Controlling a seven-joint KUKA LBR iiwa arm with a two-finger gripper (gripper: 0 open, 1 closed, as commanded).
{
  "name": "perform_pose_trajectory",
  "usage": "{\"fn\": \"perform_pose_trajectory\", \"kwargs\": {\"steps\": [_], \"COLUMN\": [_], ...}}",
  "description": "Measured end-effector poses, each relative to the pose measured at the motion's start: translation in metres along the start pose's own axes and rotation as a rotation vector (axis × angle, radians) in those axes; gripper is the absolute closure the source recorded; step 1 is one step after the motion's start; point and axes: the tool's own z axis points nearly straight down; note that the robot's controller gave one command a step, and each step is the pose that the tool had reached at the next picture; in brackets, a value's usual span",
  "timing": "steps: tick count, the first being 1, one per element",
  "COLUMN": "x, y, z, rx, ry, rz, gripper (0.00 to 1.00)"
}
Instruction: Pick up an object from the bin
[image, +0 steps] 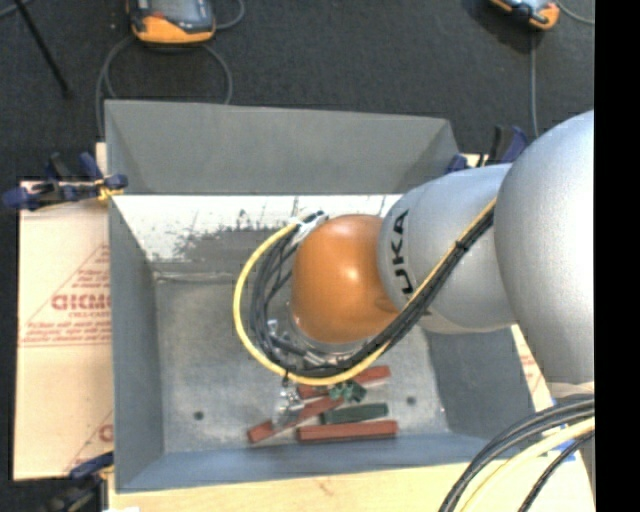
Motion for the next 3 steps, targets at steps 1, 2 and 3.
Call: {"fn": "perform_pose_trajectory", "kwargs": {"steps": [1,2,3], "x": [0.033,0.033,0.036], "y": [-0.007,-0.007,-0.025], "z": [0.024,0.024,-0.151], "rx": [-0.005,-0.005,-0.001], "ry": [-0.013,-0.013,-0.017], "rz": [-0.017,-0.017,-0.070], "gripper": [1.00,1.00,1.00]}}
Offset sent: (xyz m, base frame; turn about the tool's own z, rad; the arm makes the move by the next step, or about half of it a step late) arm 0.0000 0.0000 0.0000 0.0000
